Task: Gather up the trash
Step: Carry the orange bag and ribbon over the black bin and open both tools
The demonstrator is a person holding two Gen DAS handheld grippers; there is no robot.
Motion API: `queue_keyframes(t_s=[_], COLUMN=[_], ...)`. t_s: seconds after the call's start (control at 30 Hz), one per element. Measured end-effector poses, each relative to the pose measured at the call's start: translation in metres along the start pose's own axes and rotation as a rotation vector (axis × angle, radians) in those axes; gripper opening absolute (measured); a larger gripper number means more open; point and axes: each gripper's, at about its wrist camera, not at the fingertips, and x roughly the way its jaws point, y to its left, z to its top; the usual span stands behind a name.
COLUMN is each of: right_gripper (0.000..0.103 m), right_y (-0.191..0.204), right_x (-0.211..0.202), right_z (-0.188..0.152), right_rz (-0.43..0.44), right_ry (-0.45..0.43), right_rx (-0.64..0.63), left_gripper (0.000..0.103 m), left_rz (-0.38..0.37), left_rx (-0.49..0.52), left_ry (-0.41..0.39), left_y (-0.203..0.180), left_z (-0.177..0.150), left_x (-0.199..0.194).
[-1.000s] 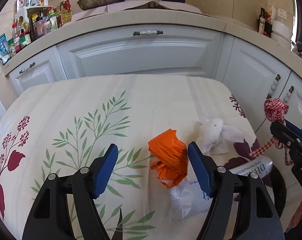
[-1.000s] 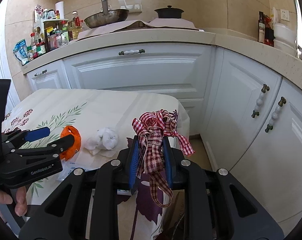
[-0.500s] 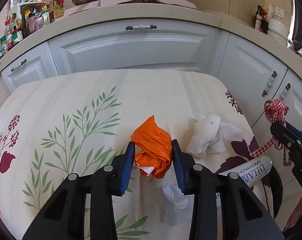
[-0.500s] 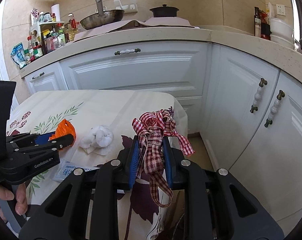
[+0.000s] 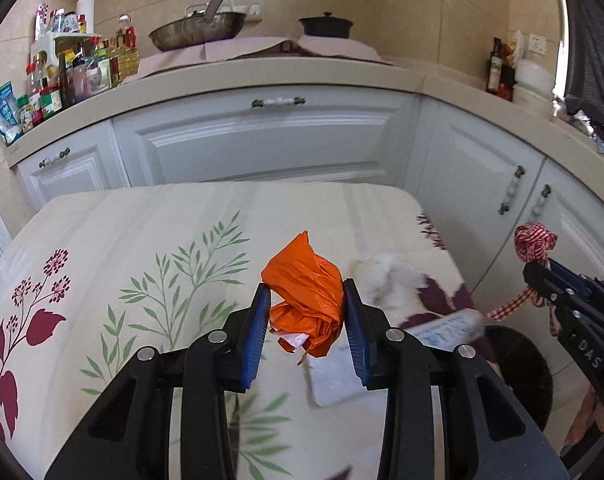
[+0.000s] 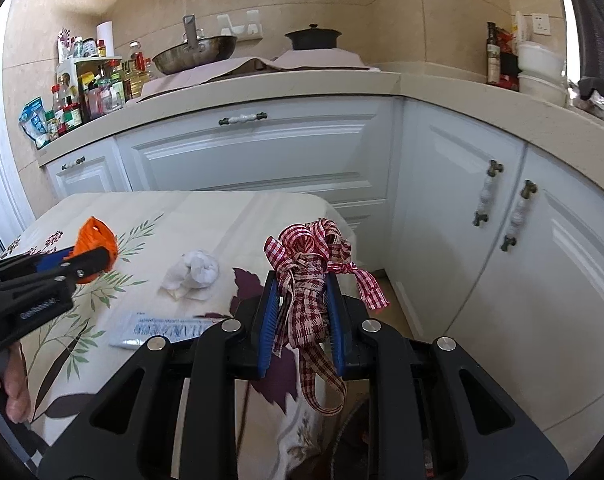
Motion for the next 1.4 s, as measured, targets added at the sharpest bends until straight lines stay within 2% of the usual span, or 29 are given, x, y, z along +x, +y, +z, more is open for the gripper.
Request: queue_keyframes(t_s=[0.4,0.73,0.97,1.4], right_gripper=[0.022,0.022,0.022,0.022], right_y=[-0.047,-0.089,-0.112,-0.127], right_x=[-0.058,-0.092,-0.103,-0.109], right_z=[-0.033,-0.062,-0.075,-0.084], right_rz=[-0.110,-0.191,-0.222,-0.239], right_ry=[0.000,0.012,0.015,0.014], right_rx=[0.055,0.107,0.144,0.173], left_gripper=[0.037,0.037,0.037,0.037], left_rz=[-0.144,-0.253,-0.280,-0.281], left_rx=[0.087,0.187,0.241,0.261], left_ry=[-0.013,0.013,0.014,0.021], left_y=[-0.073,-0.147,-0.181,-0.205], left_z=[-0.018,-0.040,-0.049,-0.055], left_x=[-0.034,-0.036,-0.034,-0.027])
